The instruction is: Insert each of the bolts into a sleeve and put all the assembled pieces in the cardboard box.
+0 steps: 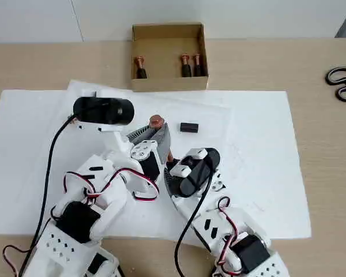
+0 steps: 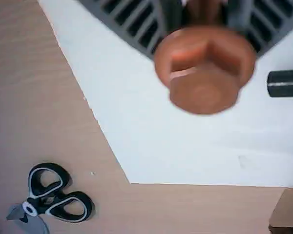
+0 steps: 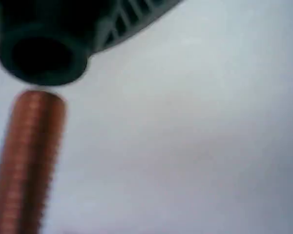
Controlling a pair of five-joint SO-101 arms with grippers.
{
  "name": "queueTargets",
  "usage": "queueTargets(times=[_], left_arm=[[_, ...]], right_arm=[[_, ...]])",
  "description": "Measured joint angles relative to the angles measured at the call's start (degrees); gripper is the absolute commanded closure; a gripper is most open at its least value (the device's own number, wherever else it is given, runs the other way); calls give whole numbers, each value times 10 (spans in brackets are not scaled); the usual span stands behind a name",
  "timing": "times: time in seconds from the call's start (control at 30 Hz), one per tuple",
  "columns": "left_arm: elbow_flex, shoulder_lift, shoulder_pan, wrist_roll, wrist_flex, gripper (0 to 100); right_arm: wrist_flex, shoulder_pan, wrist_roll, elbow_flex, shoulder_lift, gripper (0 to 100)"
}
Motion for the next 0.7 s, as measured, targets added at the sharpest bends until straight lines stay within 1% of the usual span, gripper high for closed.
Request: queueTargets(times=[0.33, 0.43, 0.7], left_arm=[[19, 0, 0, 0, -2, 993], [19, 0, 0, -13, -2, 993], [20, 0, 0, -17, -2, 993]], right_arm=[[0, 0, 0, 0, 0, 995], [0, 0, 0, 0, 0, 995], [0, 0, 0, 0, 0, 995]])
